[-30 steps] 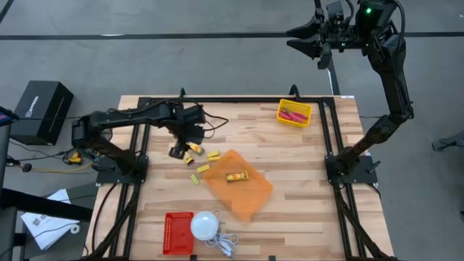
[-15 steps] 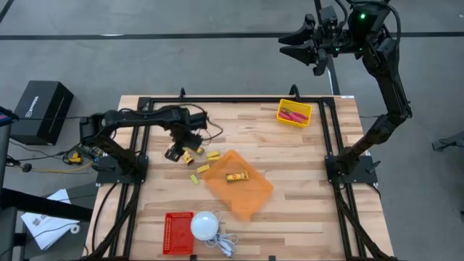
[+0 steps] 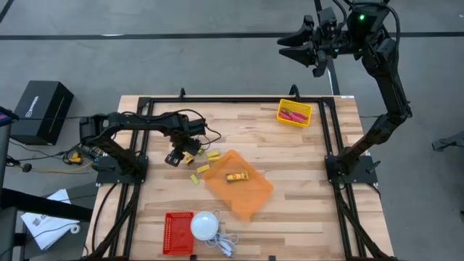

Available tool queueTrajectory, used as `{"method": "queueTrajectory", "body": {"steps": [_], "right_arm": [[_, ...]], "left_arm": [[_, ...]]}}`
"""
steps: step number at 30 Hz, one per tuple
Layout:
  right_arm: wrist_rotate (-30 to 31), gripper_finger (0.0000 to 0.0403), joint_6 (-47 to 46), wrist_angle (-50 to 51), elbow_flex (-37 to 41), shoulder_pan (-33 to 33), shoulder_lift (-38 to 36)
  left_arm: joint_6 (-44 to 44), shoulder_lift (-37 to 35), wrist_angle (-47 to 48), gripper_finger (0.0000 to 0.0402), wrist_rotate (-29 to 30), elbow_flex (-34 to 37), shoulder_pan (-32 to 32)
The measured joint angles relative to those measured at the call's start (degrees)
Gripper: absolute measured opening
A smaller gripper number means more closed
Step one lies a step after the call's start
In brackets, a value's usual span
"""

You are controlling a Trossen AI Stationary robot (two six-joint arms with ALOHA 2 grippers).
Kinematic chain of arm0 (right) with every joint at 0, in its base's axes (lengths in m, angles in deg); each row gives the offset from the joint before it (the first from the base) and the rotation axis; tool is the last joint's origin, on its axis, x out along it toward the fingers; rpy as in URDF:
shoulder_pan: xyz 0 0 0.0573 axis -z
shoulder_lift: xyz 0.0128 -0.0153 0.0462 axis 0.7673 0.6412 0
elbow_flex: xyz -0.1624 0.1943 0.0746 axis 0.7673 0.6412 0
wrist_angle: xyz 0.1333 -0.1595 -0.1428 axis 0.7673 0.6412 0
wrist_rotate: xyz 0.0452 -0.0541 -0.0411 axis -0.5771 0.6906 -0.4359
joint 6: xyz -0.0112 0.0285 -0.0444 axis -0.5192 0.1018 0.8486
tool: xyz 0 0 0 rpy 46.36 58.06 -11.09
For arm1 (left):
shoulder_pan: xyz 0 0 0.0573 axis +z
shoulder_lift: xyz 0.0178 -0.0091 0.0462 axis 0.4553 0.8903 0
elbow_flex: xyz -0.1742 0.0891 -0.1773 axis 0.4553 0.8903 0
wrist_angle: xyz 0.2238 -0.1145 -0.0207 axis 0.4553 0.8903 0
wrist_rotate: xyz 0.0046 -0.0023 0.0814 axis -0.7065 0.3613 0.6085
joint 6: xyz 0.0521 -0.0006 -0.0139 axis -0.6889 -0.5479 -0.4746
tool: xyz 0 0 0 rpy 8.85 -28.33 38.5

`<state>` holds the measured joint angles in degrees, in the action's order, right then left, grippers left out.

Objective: Pick & Place School Supplies
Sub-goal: Put the crayon pack into the orange bin

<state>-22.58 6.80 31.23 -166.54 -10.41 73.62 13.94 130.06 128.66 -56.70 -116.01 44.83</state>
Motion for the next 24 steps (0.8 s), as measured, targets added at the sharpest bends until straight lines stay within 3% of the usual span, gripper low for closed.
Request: {"method": "queueTrajectory", "body": {"steps": [24], "right_arm": [[-0.1, 0.0171, 0.5, 0.5, 0.0, 0.0, 0.0]], "left_arm": [[-6.6, 11.3, -5.4, 0.0182, 0.9, -0.1, -0.8]]}}
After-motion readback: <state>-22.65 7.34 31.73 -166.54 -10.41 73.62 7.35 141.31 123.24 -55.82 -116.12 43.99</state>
